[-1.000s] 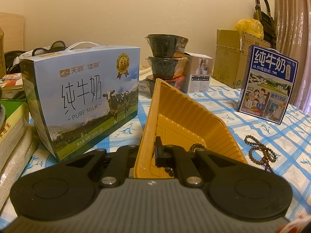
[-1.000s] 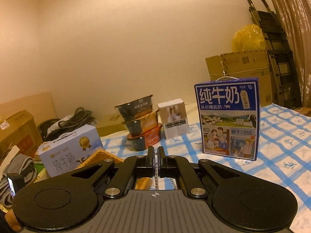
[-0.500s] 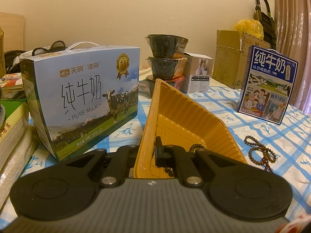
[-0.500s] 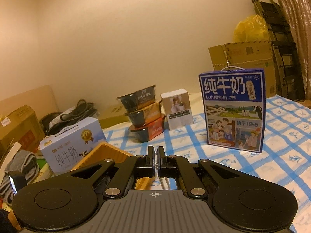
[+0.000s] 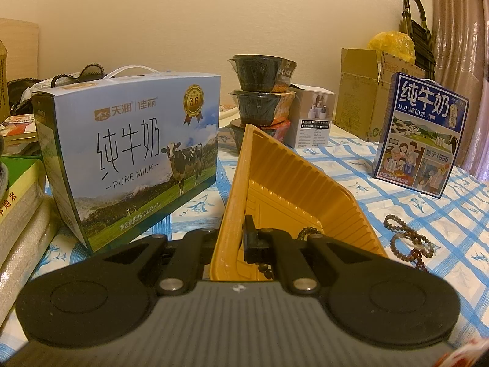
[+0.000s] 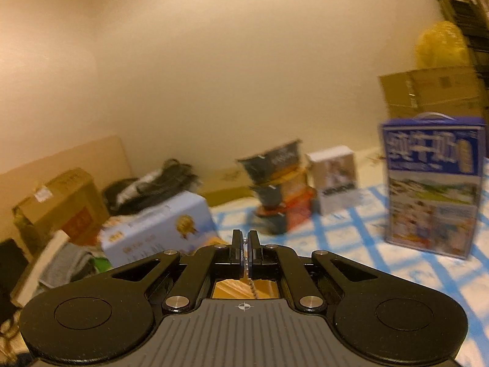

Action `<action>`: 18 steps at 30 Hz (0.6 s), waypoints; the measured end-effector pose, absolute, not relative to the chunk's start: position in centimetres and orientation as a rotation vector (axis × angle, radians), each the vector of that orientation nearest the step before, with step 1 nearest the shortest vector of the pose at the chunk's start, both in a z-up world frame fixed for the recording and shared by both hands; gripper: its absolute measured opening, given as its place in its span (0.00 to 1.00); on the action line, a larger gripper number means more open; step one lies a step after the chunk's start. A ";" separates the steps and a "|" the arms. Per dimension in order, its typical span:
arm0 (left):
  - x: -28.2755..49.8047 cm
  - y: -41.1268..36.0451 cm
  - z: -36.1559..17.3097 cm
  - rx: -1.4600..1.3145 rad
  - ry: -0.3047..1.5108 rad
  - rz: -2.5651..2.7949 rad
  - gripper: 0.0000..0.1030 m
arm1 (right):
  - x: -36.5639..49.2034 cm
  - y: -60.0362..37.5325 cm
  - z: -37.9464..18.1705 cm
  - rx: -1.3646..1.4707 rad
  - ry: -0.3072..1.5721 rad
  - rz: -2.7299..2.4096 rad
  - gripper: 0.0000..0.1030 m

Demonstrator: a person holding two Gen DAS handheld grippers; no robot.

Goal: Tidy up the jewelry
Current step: 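Lift the bracelet high with the right tool and carry it toward the orange tray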

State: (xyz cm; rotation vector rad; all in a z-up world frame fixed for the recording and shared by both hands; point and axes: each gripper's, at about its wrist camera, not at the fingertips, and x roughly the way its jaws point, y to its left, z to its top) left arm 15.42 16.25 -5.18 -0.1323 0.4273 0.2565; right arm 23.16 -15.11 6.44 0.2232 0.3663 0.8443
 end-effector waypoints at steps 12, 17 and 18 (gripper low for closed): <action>15.4 16.6 -5.3 -0.143 0.425 0.252 0.06 | 28.4 -5.5 4.4 0.235 0.447 0.899 0.02; 15.3 16.6 -5.4 -0.149 0.423 0.252 0.06 | 29.4 -3.8 4.1 0.239 0.436 0.920 0.02; 15.3 16.6 -5.4 -0.150 0.422 0.252 0.06 | 29.4 -3.5 3.9 0.247 0.442 0.936 0.02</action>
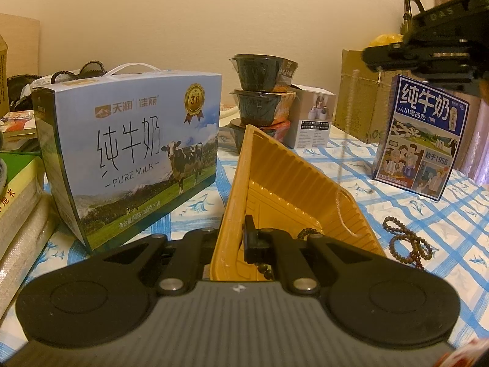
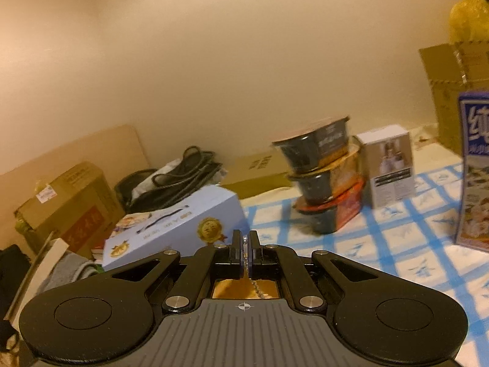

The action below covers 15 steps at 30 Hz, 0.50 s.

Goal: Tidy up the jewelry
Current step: 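Lift the bracelet high with the right tool and carry it toward the orange tray, then lower the bracelet into the orange tray and open the right tool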

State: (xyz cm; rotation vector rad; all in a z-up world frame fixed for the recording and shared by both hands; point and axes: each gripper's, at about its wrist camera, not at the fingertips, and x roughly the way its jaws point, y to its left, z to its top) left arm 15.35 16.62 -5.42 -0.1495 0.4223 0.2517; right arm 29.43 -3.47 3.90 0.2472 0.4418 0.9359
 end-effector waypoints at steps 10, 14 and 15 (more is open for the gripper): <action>15.3 16.6 -5.4 -0.152 0.421 0.247 0.06 | 28.6 -1.2 -5.5 0.212 0.734 0.954 0.03; 15.3 16.7 -5.4 -0.151 0.421 0.247 0.06 | 28.8 -1.7 -7.9 0.211 0.810 0.895 0.03; 15.3 16.7 -5.4 -0.151 0.421 0.247 0.06 | 29.0 -1.9 -8.3 0.204 0.823 0.886 0.03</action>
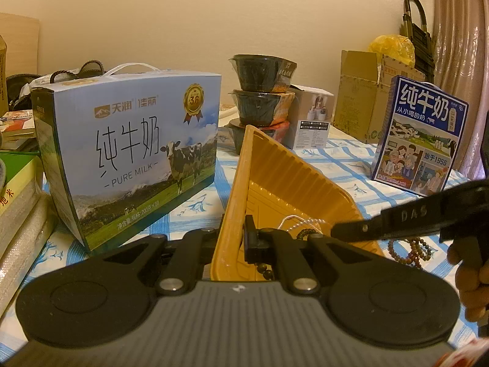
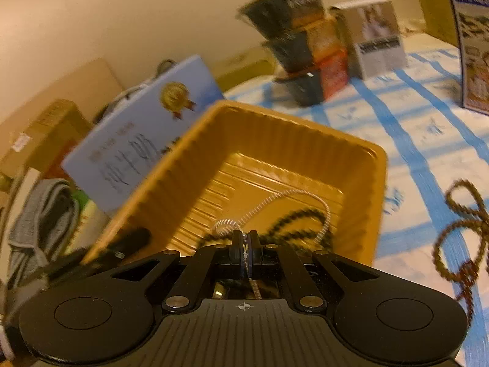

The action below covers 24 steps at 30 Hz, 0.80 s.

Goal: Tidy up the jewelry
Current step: 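Lower the bracelet into the orange tray and open the right tool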

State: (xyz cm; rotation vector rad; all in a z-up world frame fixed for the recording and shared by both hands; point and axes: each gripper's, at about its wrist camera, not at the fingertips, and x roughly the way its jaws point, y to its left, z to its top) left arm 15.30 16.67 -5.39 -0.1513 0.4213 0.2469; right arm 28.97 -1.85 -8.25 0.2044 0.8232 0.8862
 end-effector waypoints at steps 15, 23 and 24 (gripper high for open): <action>15.4 16.8 -5.6 -0.149 0.423 0.250 0.06 | 28.0 -3.3 -8.7 0.155 0.846 0.847 0.61; 15.4 16.7 -5.5 -0.144 0.426 0.253 0.06 | 27.9 -4.3 -8.4 0.183 0.845 0.831 0.62; 15.4 16.7 -5.5 -0.144 0.426 0.253 0.06 | 27.9 -4.4 -8.3 0.186 0.843 0.829 0.62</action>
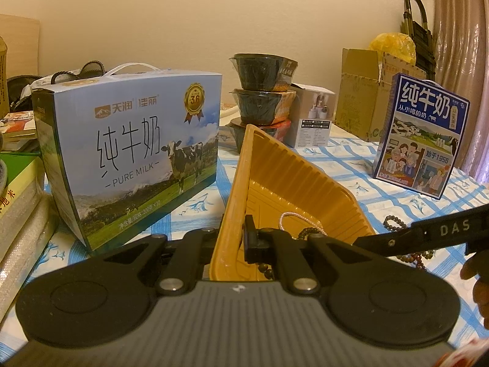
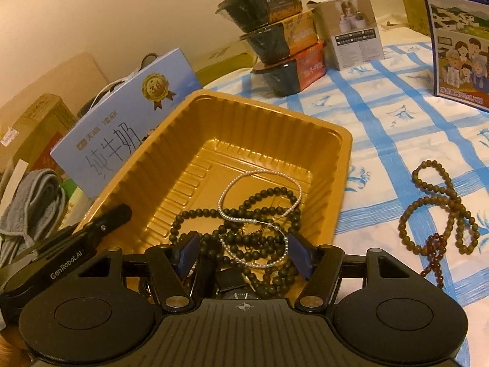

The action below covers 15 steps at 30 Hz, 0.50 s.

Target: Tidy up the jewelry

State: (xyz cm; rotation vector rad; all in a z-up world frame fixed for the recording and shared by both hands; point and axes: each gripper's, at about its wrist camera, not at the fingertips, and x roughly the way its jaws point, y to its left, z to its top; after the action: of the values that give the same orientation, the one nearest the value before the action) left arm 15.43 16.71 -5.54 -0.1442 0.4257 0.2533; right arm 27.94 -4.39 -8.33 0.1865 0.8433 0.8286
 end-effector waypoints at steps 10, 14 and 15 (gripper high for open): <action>15.4 16.6 -5.5 -0.139 0.427 0.252 0.06 | 27.8 -6.9 -7.9 0.219 0.825 0.805 0.62; 15.4 16.6 -5.5 -0.140 0.426 0.252 0.06 | 27.3 -9.0 -7.8 0.231 0.809 0.782 0.62; 15.4 16.6 -5.5 -0.139 0.426 0.252 0.06 | 27.1 -9.6 -7.8 0.227 0.803 0.773 0.62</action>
State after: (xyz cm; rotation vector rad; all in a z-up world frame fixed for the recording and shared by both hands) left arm 15.35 16.63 -5.47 -0.1391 0.4261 0.2522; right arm 27.08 -9.63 -7.84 0.2271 0.8033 0.7730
